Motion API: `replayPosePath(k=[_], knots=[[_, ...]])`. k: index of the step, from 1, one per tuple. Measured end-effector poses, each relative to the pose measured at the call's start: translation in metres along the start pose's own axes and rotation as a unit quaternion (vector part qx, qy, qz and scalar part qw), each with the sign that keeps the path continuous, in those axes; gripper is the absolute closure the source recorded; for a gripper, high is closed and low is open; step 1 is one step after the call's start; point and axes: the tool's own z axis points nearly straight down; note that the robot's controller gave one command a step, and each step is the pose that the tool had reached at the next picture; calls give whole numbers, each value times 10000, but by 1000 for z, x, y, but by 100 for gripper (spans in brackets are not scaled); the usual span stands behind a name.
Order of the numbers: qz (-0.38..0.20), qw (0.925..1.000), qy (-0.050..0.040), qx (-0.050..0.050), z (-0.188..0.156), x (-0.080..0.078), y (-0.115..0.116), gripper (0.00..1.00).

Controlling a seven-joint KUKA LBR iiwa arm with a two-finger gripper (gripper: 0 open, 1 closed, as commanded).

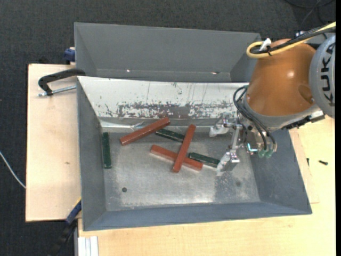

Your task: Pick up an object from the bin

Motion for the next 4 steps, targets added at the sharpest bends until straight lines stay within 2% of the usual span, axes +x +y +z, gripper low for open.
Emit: replayPosePath(k=[1, 2, 3, 4], knots=[[0, 10000, -33, 0, -4, -1, 0, 0], [-230, 9997, -80, 4, 34, -13, -1, 0], [-420, 9989, -209, -4, 129, -12, 7, 100], [-421, 9989, -205, -3, 129, -12, 7, 100]])
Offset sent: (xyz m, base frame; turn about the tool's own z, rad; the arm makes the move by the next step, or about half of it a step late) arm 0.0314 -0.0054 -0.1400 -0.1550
